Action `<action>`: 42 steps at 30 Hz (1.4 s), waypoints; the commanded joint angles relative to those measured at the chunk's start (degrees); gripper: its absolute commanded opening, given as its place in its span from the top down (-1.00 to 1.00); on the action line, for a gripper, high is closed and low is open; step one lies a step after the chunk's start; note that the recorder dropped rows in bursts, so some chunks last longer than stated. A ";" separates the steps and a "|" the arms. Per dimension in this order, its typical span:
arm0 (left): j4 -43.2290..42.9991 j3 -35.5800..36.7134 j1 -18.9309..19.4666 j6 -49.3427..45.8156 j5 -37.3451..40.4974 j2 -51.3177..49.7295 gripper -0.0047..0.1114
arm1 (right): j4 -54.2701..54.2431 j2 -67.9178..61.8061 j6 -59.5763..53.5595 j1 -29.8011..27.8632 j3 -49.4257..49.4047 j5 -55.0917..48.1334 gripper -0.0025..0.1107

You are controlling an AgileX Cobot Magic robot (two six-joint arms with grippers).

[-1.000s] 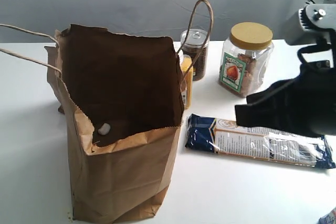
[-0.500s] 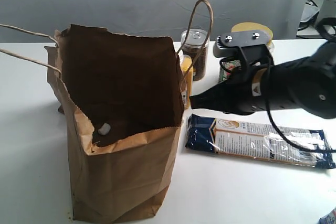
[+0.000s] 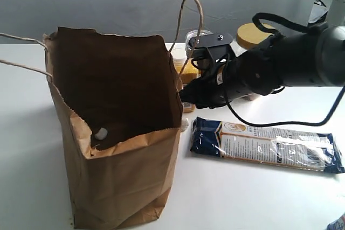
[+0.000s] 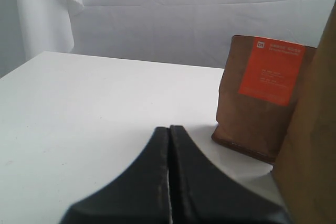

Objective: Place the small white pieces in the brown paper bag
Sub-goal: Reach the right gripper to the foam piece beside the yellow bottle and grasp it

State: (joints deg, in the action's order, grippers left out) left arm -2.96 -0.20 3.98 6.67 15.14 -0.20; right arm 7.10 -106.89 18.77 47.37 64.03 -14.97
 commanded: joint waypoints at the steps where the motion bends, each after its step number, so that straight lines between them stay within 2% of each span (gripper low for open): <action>1: 0.45 0.20 -0.23 0.23 -0.28 0.20 0.92 | -2.01 -2.20 -0.82 -0.06 0.80 0.15 0.40; 17: 0.45 0.20 -0.23 0.23 -0.28 0.20 0.92 | -5.42 -6.47 -2.05 2.49 0.80 3.44 0.40; 33: 0.45 0.20 -0.23 0.23 -0.28 0.20 0.92 | -5.58 -12.05 -2.05 2.62 0.80 8.25 0.41; 36: 0.45 0.20 -0.23 0.23 -0.28 0.20 0.92 | -5.58 -12.78 -2.05 2.62 0.80 8.72 0.54; 40: 0.45 0.20 -0.23 0.23 -0.28 0.20 0.92 | -5.58 -12.87 -2.05 2.62 0.80 8.72 0.95; 42: 0.45 0.20 -0.23 0.23 -0.28 0.20 0.92 | -5.67 -12.75 -2.05 2.62 0.80 8.72 0.96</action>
State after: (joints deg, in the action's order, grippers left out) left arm -2.96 -0.20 3.98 6.67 15.14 -0.20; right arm 1.79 -119.38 17.07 49.85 64.48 -6.11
